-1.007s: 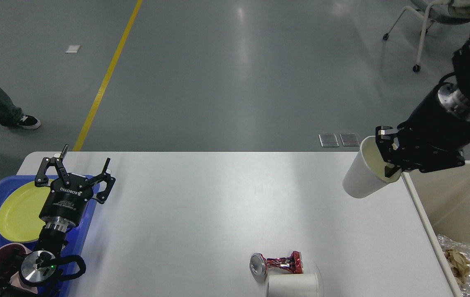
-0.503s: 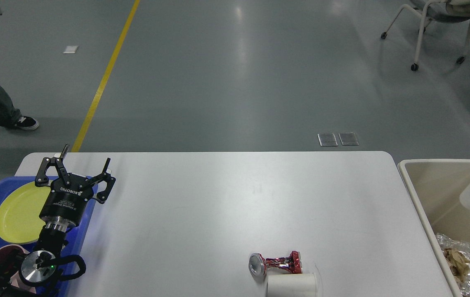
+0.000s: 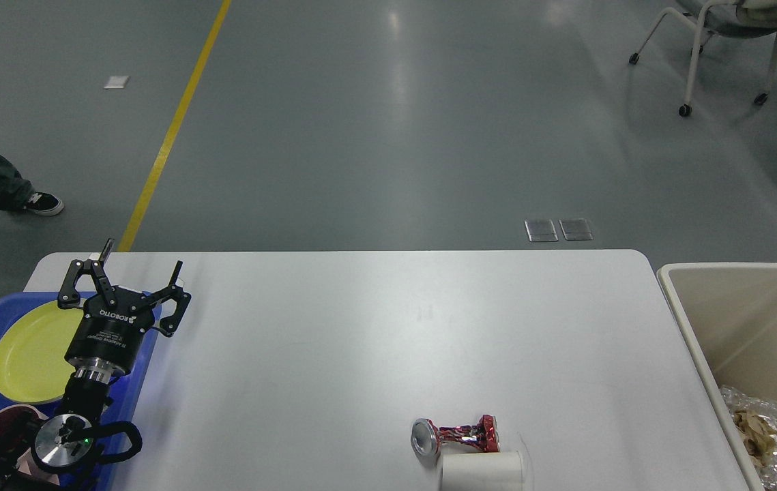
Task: Tidy desktop
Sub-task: 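Lift the paper cup and drop it into the white bin, then raise the right gripper and lower it toward the white cylinder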
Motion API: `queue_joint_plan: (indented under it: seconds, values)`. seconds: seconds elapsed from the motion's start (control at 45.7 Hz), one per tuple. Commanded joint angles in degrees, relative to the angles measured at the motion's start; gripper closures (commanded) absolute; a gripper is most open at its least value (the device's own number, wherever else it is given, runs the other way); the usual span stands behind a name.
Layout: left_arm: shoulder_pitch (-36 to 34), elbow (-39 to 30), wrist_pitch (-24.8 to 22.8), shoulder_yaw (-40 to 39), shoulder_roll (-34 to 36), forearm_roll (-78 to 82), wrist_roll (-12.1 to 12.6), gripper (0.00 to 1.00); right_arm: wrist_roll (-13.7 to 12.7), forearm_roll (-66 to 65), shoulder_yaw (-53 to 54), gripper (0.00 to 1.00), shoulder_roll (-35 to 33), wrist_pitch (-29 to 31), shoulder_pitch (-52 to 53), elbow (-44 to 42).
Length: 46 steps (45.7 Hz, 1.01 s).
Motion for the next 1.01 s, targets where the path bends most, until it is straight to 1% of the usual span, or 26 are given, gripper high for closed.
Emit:
queue_joint_plan:
  seconds: [0.0, 0.153, 0.394, 0.416, 0.438, 0.46, 0.503, 0.525, 0.985]
  values:
    - [0.0, 0.0, 0.0, 0.0, 0.0, 0.0, 0.0, 0.04, 0.08, 0.17, 1.45, 1.0, 3.87, -2.26, -5.98, -4.23]
    - [0.0, 0.0, 0.0, 0.0, 0.0, 0.0, 0.0, 0.04, 0.0, 0.26, 2.95, 1.0, 4.31, -4.28, -7.04, -4.23]
    - [0.0, 0.0, 0.0, 0.0, 0.0, 0.0, 0.0, 0.04, 0.0, 0.17, 2.95, 1.0, 4.31, -4.54, -7.13, -4.14]
    - [0.0, 0.0, 0.0, 0.0, 0.0, 0.0, 0.0, 0.04, 0.0, 0.17, 2.95, 0.95, 4.4, -4.63, -7.13, -4.14]
    - [0.0, 0.0, 0.0, 0.0, 0.0, 0.0, 0.0, 0.04, 0.0, 0.17, 2.87, 0.78, 4.4, -4.8, -7.04, -4.05]
    - [0.0, 0.0, 0.0, 0.0, 0.0, 0.0, 0.0, 0.04, 0.0, 0.17, 2.86, 0.56, 4.49, -5.07, -7.04, -4.14]
    - [0.0, 0.0, 0.0, 0.0, 0.0, 0.0, 0.0, 0.04, 0.0, 0.17, 2.86, 0.05, 4.93, -5.77, -6.95, -4.14]
    - [0.0, 0.0, 0.0, 0.0, 0.0, 0.0, 0.0, 0.04, 0.0, 0.17, 2.86, 0.0, 5.19, -5.95, -6.78, -4.05]
    - [0.0, 0.0, 0.0, 0.0, 0.0, 0.0, 0.0, 0.04, 0.17, 0.0, 2.95, 0.0, 5.1, -5.69, -6.16, -3.17]
